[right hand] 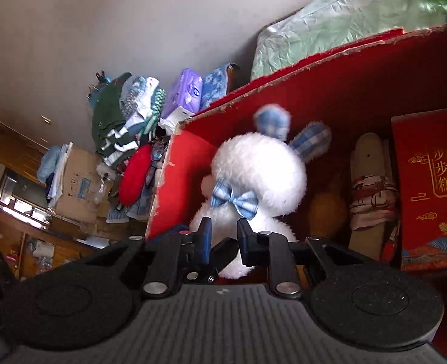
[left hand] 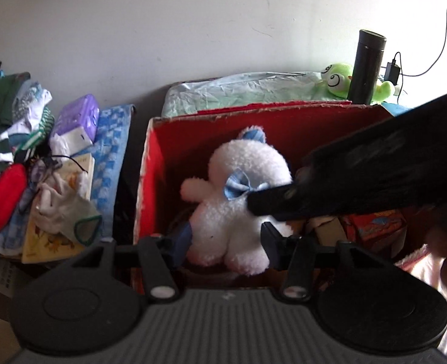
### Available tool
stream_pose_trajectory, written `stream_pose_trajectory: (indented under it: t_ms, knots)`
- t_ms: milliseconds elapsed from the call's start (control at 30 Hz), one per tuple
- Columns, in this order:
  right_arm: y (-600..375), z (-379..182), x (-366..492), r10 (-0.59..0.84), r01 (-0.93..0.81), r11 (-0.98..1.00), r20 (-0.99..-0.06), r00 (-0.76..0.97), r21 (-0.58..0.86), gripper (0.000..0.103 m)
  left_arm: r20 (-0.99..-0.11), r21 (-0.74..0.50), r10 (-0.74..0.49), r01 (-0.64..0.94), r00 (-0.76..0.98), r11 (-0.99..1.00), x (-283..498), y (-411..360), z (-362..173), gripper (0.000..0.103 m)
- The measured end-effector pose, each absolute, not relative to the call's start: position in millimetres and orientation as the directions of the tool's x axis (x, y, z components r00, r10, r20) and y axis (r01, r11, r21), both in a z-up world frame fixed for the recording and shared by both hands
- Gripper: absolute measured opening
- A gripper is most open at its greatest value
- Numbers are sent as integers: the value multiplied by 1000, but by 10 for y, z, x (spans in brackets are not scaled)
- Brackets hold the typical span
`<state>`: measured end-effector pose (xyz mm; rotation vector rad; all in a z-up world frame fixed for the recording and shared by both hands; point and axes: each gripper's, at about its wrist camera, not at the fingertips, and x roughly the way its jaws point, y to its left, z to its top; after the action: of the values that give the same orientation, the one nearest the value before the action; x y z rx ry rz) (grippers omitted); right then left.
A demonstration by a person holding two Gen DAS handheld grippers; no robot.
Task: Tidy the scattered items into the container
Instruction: 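Lower the bunny into the red box and open the right gripper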
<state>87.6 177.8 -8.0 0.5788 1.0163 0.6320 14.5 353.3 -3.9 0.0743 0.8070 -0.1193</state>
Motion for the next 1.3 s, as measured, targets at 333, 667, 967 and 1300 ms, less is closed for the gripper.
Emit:
stream_pose_trajectory:
  t_ms: [333, 667, 967, 1300]
  knots:
    - [1641, -130, 1016, 612, -115, 758, -641, 462, 642, 55, -729, -27, -152, 195, 667, 980, 176, 3561, -99, 54]
    - [2196, -218, 1135, 704, -236, 707, -628, 332, 667, 41, -721, -43, -202, 247, 663, 968, 83, 3599, -15, 52]
    - [2153, -267, 1126, 683, -212, 727, -653, 329, 654, 59, -722, -59, -219, 256, 656, 965, 203, 3642, -99, 62]
    - [1934, -160, 1052, 643, -166, 748, -639, 423, 643, 26, -725, -29, -210, 276, 656, 961, 278, 3571, -140, 69]
